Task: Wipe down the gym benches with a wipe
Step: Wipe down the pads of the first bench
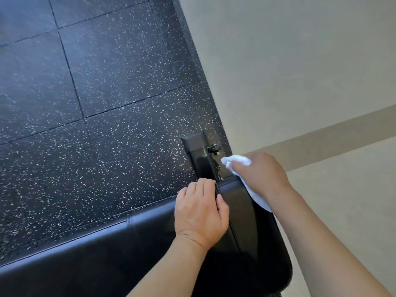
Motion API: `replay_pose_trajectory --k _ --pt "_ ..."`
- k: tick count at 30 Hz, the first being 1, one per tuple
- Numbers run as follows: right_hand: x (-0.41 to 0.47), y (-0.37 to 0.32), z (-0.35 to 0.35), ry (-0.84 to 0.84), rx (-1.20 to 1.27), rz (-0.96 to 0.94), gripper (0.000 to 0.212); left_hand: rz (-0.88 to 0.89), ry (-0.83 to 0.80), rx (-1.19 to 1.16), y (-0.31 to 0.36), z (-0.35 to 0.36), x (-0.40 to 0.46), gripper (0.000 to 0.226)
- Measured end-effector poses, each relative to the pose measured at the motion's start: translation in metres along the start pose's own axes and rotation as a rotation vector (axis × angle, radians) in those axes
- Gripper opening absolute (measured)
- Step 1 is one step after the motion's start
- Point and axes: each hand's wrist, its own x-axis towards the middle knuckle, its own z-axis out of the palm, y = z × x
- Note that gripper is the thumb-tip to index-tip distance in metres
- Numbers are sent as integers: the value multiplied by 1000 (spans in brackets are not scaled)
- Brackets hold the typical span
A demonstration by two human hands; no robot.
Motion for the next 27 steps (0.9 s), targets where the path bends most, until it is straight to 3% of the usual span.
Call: replay_pose_trajectory --k 3,9,13,16,21,24,27 --pt "15 -40 24 6 -462 -89 24 6 9 5 0 -1 2 26" --pt "35 -68 45 -210 -547 -39 17 -3 -13 37 2 -2 3 31" --pt "32 -47 21 -204 -310 -64 23 -9 -2 21 3 -4 4 32" --pt "15 -20 6 -127 25 -74 25 -8 4 24 4 -5 2 34" --pt "-25 21 9 171 362 -200 23 -14 16 56 5 -4 1 34" --pt "-46 52 17 280 562 -86 13 -15 15 66 6 -4 1 34" --pt "-71 84 32 369 565 -12 25 -18 23 69 6 -3 0 34"
